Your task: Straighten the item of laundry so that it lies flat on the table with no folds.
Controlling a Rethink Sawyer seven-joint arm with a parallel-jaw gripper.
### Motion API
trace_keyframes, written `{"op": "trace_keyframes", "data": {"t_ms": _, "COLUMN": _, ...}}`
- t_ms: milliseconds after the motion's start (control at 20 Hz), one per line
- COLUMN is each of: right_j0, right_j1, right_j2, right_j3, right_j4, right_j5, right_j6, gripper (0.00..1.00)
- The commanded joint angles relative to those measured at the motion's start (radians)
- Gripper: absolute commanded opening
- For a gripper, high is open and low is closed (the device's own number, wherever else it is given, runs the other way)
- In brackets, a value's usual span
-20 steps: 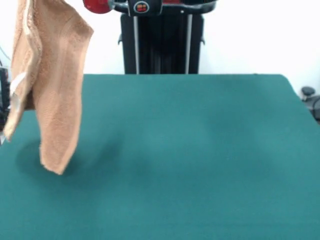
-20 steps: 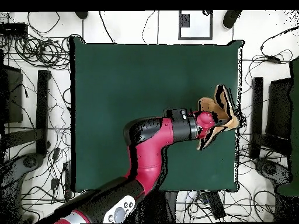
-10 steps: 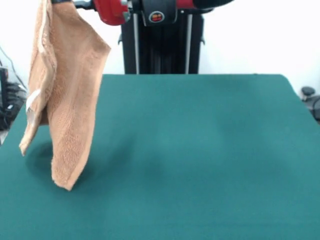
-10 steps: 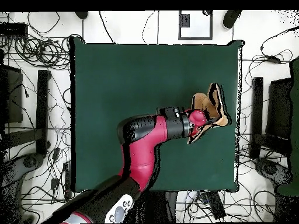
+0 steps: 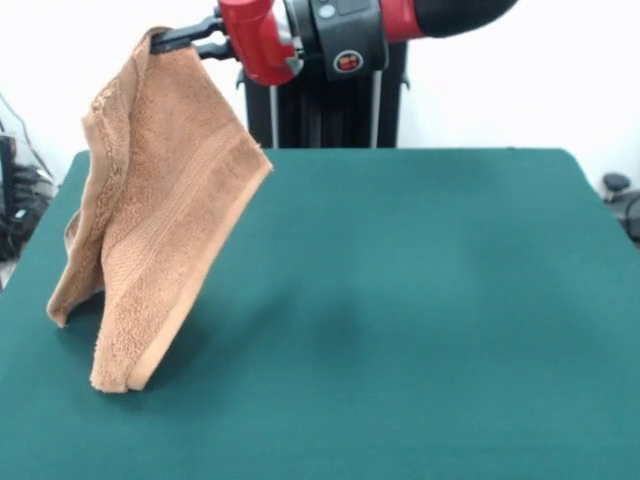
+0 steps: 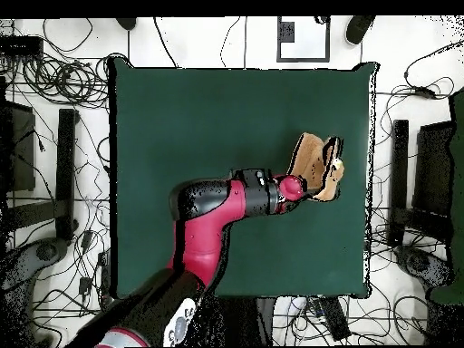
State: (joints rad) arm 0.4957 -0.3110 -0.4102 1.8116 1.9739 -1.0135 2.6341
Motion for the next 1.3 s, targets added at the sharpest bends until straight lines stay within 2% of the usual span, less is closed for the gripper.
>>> {"op": "trace_keyframes", "data": {"t_ms": 50, "right_j0": -0.039, "right_j1": 0.003, "right_j2": 0.263, "right_j3": 0.035, "right_j4": 0.069, "right_j5": -0.11, "right_j6": -0.193, "gripper": 0.0}}
{"op": "trace_keyframes", "data": {"t_ms": 550, "right_j0": -0.079, "right_j1": -0.016, "right_j2": 0.337, "right_j3": 0.041, "right_j4": 0.066, "right_j5": -0.173, "right_j6": -0.139, "gripper": 0.0}}
{"op": "trace_keyframes", "data": {"t_ms": 850, "right_j0": -0.094, "right_j1": -0.006, "right_j2": 0.39, "right_j3": 0.02, "right_j4": 0.102, "right_j5": -0.222, "right_j6": -0.086, "gripper": 0.0}}
{"op": "trace_keyframes", "data": {"t_ms": 1100, "right_j0": -0.125, "right_j1": -0.028, "right_j2": 0.432, "right_j3": 0.029, "right_j4": 0.115, "right_j5": -0.199, "right_j6": -0.075, "gripper": 0.0}}
{"op": "trace_keyframes", "data": {"t_ms": 1150, "right_j0": -0.134, "right_j1": -0.035, "right_j2": 0.443, "right_j3": 0.035, "right_j4": 0.114, "right_j5": -0.209, "right_j6": -0.078, "gripper": 1.0}}
{"op": "trace_keyframes", "data": {"t_ms": 1300, "right_j0": -0.147, "right_j1": -0.062, "right_j2": 0.45, "right_j3": 0.067, "right_j4": 0.085, "right_j5": -0.146, "right_j6": -0.119, "gripper": 1.0}}
